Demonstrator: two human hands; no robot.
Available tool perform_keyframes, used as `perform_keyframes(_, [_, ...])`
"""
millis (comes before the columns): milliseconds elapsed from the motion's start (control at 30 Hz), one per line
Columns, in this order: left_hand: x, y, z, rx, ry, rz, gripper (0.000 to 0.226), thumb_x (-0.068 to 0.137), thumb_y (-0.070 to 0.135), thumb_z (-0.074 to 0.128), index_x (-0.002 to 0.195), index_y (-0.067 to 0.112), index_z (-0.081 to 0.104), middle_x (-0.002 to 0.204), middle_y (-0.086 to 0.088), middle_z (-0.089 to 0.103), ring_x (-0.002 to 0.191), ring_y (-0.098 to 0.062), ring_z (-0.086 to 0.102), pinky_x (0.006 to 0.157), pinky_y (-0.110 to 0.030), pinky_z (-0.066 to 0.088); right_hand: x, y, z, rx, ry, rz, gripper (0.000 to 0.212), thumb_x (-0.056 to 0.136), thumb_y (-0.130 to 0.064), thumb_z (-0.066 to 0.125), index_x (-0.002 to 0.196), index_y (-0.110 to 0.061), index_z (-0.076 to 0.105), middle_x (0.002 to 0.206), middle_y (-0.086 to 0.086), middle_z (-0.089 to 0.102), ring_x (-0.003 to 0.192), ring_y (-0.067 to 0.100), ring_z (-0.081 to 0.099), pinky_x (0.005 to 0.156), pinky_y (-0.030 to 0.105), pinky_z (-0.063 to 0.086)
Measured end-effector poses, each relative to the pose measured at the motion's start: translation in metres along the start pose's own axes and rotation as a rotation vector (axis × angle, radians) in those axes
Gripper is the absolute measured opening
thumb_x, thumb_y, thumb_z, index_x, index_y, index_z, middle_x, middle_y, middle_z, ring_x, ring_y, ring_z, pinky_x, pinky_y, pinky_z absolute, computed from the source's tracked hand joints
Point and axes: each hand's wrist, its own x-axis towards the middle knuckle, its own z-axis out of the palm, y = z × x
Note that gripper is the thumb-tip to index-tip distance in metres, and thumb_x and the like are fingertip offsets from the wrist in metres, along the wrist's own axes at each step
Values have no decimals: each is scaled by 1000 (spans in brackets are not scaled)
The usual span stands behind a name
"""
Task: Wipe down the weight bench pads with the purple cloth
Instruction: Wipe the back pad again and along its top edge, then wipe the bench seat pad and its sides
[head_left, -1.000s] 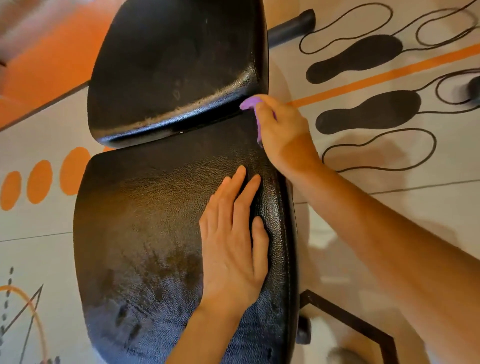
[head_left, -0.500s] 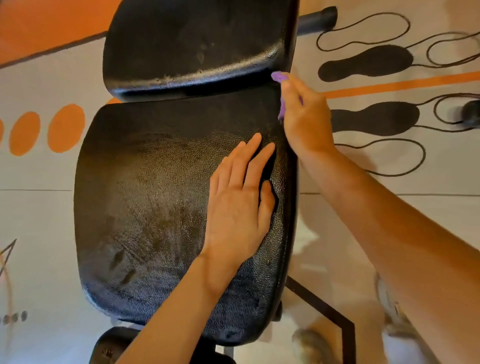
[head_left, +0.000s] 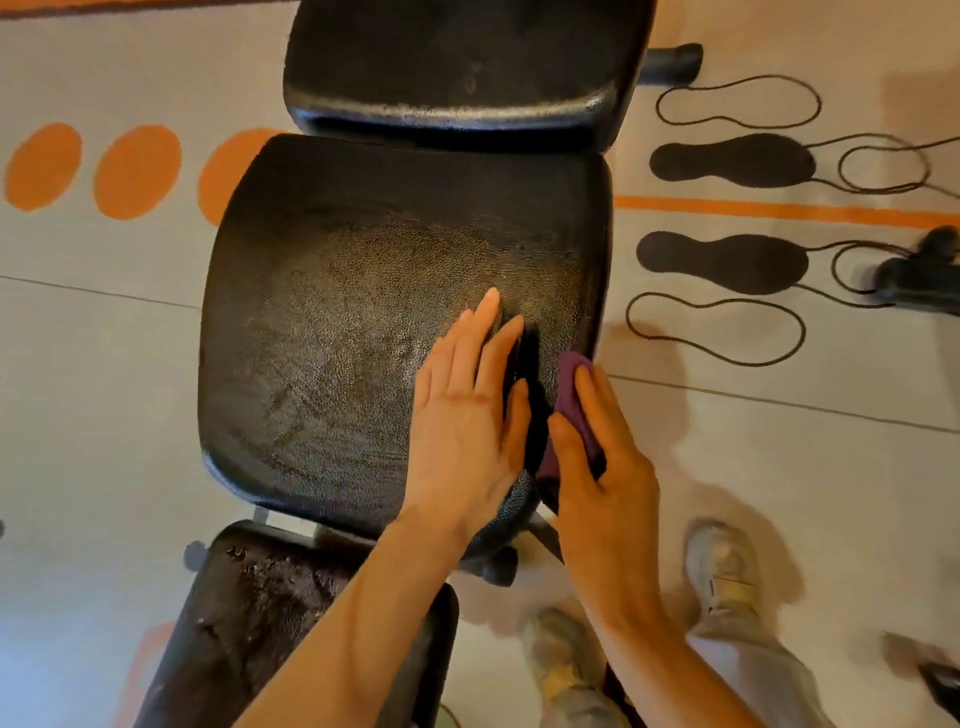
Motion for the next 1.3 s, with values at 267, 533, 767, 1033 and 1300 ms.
perform_keyframes(267, [-90, -34, -34, 0, 1, -164, 51, 98, 26, 43, 148, 19, 35, 162, 6, 19, 147, -17, 26, 118, -41, 25, -78, -17, 14, -90, -159, -18, 45, 89, -28, 54, 129, -45, 46, 140, -22, 46, 129, -13, 39, 104, 6, 32])
perform_keyframes(533, [-171, -76, -55, -8, 42, -365, 54, 98, 28, 44, 150, 20, 30, 162, 4, 19, 150, -12, 18, 119, -41, 22, -113, -14, 41, -273, -376, -98, 43, 93, -22, 55, 130, -42, 47, 139, -20, 49, 129, -10, 40, 107, 15, 36])
perform_keyframes(767, [-221, -108, -58, 27, 36, -493, 52, 100, 34, 40, 150, 22, 32, 162, 3, 19, 149, -17, 20, 119, -45, 23, -113, 5, 64, -388, -503, -216, 40, 97, -18, 52, 135, -28, 48, 140, -17, 49, 133, -5, 39, 111, 34, 36])
perform_keyframes(1033, [-253, -129, -61, 114, 0, -521, 53, 100, 37, 35, 149, 19, 35, 161, -1, 23, 150, -20, 19, 123, -37, 11, -114, 40, 86, -647, -680, -423, 45, 98, -29, 43, 140, -15, 45, 147, -4, 43, 140, 9, 33, 112, 40, 35])
perform_keyframes(1300, [-264, -135, -52, 99, -4, -543, 55, 98, 38, 34, 149, 19, 34, 161, -2, 23, 150, -20, 16, 122, -36, 7, -119, 43, 86, -905, -518, -703, 42, 96, -21, 42, 131, 0, 54, 136, 12, 55, 129, 24, 49, 105, 38, 42])
